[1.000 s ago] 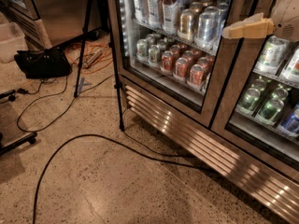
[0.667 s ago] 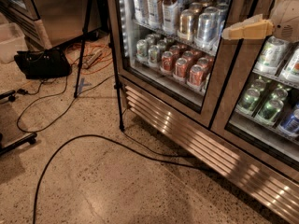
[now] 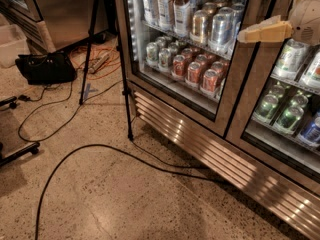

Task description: Open right fridge door

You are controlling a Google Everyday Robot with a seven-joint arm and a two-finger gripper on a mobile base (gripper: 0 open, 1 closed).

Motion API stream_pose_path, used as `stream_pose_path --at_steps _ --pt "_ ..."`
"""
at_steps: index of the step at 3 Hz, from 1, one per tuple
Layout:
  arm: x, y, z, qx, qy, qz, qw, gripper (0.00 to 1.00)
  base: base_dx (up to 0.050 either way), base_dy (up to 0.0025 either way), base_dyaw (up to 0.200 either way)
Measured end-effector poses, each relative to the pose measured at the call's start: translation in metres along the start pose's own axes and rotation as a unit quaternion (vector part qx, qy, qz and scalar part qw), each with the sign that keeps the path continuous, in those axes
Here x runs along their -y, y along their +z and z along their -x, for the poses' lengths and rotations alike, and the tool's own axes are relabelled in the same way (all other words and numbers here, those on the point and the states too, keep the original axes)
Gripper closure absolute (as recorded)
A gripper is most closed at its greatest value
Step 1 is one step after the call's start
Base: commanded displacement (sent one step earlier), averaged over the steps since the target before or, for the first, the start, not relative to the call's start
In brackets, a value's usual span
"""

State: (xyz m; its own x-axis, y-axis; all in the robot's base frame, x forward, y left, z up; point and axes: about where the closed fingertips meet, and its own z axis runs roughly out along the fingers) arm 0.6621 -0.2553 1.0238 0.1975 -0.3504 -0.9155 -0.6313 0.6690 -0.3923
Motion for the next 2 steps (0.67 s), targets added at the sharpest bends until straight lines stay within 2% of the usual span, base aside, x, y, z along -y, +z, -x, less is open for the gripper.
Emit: stream_pose_path --at_steps 1,2 --pt "0.0004 -0.0014 0.0019 0.000 0.000 0.000 1.0000 0.19 0.000 0.00000 0.000" --pt "0.0008 -0.0005 0.0002 -0.002 -0.003 -0.003 1.0000 0.42 0.000 0.00000 0.000"
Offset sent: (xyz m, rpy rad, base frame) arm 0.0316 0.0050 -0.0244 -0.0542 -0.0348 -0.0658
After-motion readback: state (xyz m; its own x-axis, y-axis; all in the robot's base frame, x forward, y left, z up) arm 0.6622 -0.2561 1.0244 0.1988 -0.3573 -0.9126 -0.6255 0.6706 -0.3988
